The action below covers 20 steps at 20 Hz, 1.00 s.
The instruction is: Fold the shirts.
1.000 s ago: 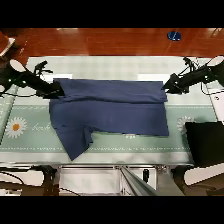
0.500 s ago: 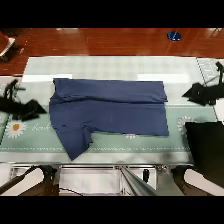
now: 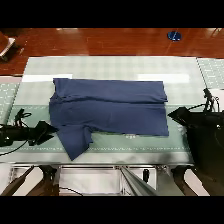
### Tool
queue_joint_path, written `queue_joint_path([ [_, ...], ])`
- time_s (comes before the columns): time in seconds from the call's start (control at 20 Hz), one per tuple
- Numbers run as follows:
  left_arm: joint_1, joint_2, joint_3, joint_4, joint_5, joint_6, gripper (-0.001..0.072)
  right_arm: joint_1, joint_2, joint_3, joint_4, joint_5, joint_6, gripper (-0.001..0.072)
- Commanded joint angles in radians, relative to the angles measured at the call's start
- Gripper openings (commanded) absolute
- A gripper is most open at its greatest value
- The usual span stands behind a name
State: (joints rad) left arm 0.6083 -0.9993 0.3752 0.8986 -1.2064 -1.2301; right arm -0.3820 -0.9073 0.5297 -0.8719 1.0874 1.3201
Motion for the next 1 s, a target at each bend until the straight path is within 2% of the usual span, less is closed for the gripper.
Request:
queue_joint_path([
  [0.0,-0.012,-0.02,-0.061,-0.099,0.083,0.069,0.0505,0.011,0.014,-0.028,0.03,-0.016,-0.002,0.0412],
  [0.2,-0.116,-0.061,-0.061,-0.141,0.18,0.093,0.0502,0.011,0.014,-0.028,0.032,-0.017,0.014,0.0412],
  [0.25,-0.148,-0.071,-0.06,-0.161,0.199,0.097,0.0471,0.011,0.014,-0.028,0.022,-0.023,0.014,0.0412],
  [0.3,-0.175,-0.08,-0.056,-0.173,0.197,0.13,0.0187,0.01,0.013,-0.028,-0.022,-0.049,0.023,0.0412],
  [0.35,-0.197,-0.084,-0.053,-0.174,0.192,0.175,0.0019,0.01,0.008,-0.028,-0.12,-0.078,0.088,0.0412],
  [0.4,-0.203,-0.084,-0.05,-0.174,0.189,0.174,0.0019,0.01,-0.005,-0.028,-0.212,-0.075,0.166,0.0412],
  [0.45,-0.203,-0.084,-0.045,-0.173,0.176,0.175,0.0019,0.01,-0.022,-0.028,-0.267,-0.031,0.196,0.0412],
  [0.55,-0.201,-0.084,-0.035,-0.173,0.154,0.175,0.0019,0.01,-0.052,-0.029,-0.302,0.091,0.186,0.0412],
  [0.65,-0.201,-0.084,-0.031,-0.174,0.148,0.175,0.0019,0.01,-0.076,-0.037,-0.305,0.154,0.177,0.0412],
  [0.8,-0.201,-0.084,-0.031,-0.174,0.148,0.174,0.0019,0.01,-0.125,-0.042,-0.232,0.185,0.12,0.0412],
  [0.95,-0.201,-0.084,-0.031,-0.175,0.146,0.174,0.0019,0.01,-0.181,-0.042,-0.202,0.135,0.119,0.0412],
])
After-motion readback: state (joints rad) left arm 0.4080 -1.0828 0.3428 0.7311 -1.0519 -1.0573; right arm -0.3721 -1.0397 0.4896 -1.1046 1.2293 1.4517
